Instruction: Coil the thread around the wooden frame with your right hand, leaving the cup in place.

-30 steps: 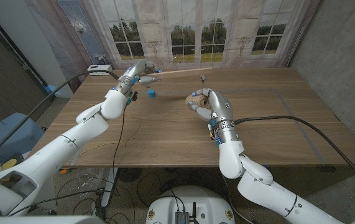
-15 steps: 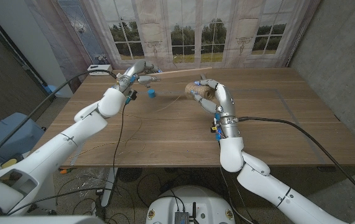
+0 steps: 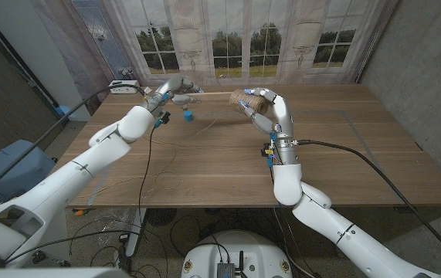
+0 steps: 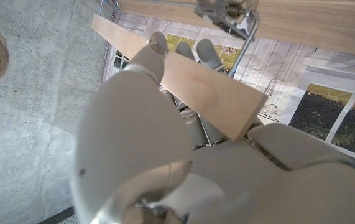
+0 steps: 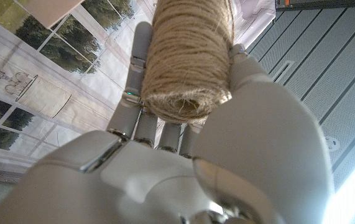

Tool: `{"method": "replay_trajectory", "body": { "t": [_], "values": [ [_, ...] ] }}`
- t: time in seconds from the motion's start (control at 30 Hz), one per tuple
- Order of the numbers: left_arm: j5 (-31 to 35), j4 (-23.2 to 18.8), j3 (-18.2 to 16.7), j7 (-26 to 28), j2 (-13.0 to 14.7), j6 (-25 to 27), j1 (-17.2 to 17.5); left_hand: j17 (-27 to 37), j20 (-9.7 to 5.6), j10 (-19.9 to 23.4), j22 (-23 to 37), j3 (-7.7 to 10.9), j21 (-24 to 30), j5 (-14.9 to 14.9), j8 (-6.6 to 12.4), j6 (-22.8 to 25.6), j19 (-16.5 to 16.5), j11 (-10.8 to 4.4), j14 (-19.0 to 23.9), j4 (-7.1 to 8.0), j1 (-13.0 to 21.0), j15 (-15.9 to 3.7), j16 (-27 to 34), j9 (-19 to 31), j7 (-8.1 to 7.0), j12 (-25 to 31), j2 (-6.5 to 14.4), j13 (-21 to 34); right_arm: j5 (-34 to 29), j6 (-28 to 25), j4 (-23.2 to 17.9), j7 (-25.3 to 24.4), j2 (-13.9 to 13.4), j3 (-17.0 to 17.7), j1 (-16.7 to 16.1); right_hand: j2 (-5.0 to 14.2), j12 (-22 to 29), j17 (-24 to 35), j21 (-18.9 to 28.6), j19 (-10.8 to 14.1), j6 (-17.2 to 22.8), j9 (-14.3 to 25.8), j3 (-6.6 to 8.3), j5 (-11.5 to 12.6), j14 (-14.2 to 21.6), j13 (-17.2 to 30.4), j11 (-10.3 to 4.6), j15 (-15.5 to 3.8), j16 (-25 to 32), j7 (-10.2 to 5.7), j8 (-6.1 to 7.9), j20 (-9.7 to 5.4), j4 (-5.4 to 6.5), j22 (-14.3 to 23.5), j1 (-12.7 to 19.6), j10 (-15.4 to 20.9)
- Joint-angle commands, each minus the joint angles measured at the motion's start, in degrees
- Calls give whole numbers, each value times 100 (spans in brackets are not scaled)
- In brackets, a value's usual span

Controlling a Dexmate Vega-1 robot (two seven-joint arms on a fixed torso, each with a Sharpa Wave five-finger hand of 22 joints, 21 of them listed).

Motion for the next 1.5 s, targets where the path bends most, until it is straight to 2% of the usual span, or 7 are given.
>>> {"method": "replay_trajectory", "body": {
  "t": [0.03,0.27,0.63,0.77,1.07,1.5],
  "values": [
    [-611,221,17,-784,135,-264,-209,26,-432,23,20,109,42,45,39,167,-27,12,424,46,542,-688,7,31,144,-35,573,30,207,856,163,120,168,413,8,1406,-33,18,61,-276,20,17,30,33,1396,34,-7,-2167,-26,-21,-6,-737,33,15,1478,-23],
    [-1004,474,76,-1465,220,-378,-441,38,-430,28,18,122,58,45,27,171,-38,6,431,44,543,-688,1,35,146,-52,570,44,285,971,66,200,230,733,-46,1411,-36,21,93,-299,34,20,32,33,1406,47,0,-2168,-40,-35,-16,-736,36,7,1484,-17],
    [-1117,566,205,-2027,359,-305,-680,53,-419,42,16,142,73,46,14,173,-67,23,435,38,550,-687,-8,45,154,-71,566,63,576,1139,111,532,299,1056,36,1413,-48,27,144,-327,49,25,33,32,1418,54,-1,-2168,-62,-13,-34,-735,38,-5,1495,-10],
    [-1183,658,238,-2197,349,-368,-764,63,-417,26,16,148,82,45,10,171,-79,17,421,41,547,-683,-17,53,162,-90,565,71,758,1190,149,727,325,1137,149,1414,-52,30,164,-335,47,26,33,31,1425,54,5,-2167,-68,-14,-44,-735,39,-9,1500,-3],
    [-1262,836,321,-2505,330,-502,-903,79,-410,47,15,164,101,44,-3,169,-99,35,434,42,545,-680,-22,66,166,-110,563,85,792,960,33,1019,366,1281,365,1419,-60,36,214,-351,57,31,36,28,1437,62,16,-2166,-85,-8,-61,-736,40,-19,1511,8],
    [-1369,986,356,-2768,345,-645,-967,107,-398,74,14,187,134,42,-20,190,-127,50,432,44,538,-669,-36,72,165,-145,556,108,808,745,-19,1370,333,1338,878,1418,-76,45,288,-381,69,36,39,24,1449,77,13,-2165,-114,-10,-88,-737,41,-37,1527,11]
  ]
}}
